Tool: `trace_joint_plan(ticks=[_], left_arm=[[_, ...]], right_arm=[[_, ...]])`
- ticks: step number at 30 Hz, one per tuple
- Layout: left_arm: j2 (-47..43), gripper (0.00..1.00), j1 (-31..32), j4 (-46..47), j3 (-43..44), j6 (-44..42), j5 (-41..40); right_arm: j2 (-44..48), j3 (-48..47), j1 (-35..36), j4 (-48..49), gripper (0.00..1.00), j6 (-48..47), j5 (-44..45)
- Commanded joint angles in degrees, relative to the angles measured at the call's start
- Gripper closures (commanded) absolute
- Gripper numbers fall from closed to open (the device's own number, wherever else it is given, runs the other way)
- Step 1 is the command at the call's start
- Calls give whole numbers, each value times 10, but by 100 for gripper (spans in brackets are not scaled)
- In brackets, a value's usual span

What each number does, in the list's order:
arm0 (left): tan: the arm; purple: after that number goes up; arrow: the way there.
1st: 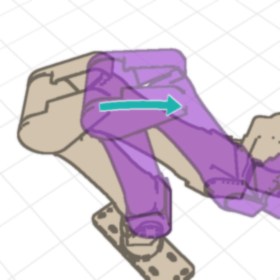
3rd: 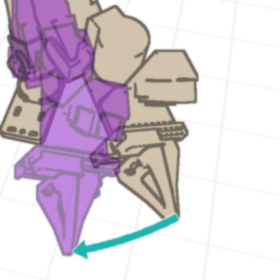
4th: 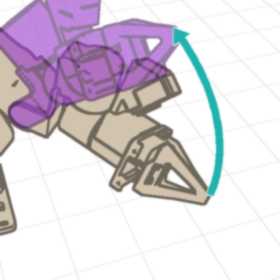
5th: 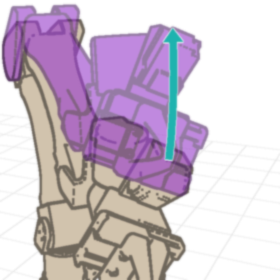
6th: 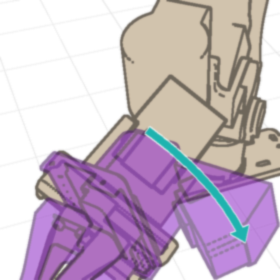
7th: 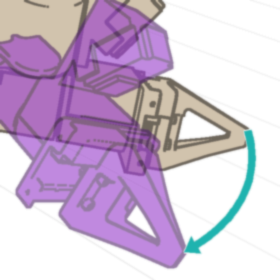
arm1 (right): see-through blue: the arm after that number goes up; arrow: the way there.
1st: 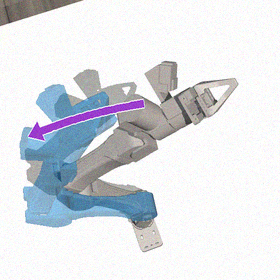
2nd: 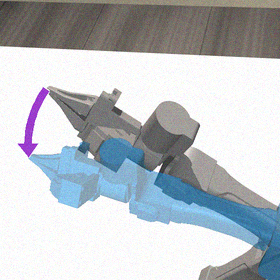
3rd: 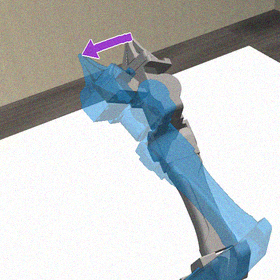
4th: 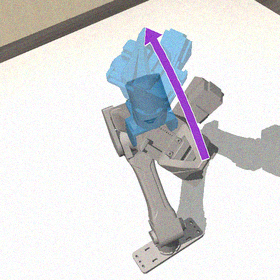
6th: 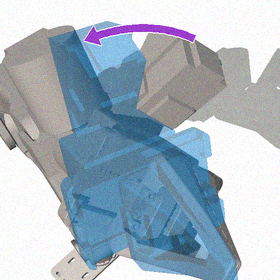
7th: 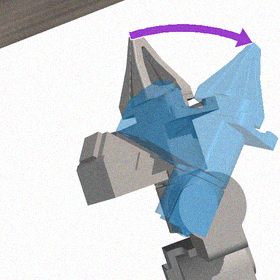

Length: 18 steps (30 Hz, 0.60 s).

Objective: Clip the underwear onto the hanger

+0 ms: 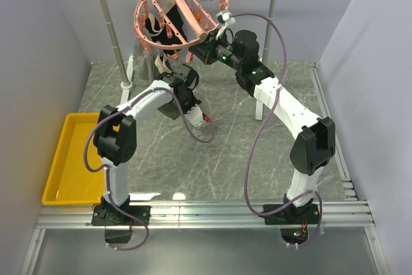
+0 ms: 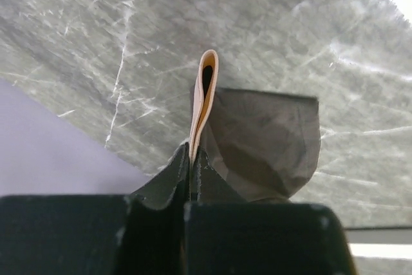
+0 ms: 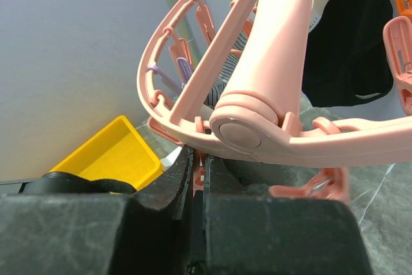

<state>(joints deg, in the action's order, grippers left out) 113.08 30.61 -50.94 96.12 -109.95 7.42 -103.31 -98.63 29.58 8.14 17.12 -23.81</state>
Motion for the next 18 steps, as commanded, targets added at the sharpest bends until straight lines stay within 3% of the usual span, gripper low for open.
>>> trace_joint_plan(ticks=[1,8,13,18], left_arm=[[-31,100,-2,-35,21,44,65],[-83,100,-6,-95,36,172,154],[-160,99,-10,-59,-30,267,199],[-195,100,-28,-42,-42,354,221]], right_arm=[[-3,-30,-8,16,100,1,7],[-7,-37,-12,12,100,2,25],[-11,-42,-15,10,100,5,36],[-11,-46,-16,10,100,11,39]])
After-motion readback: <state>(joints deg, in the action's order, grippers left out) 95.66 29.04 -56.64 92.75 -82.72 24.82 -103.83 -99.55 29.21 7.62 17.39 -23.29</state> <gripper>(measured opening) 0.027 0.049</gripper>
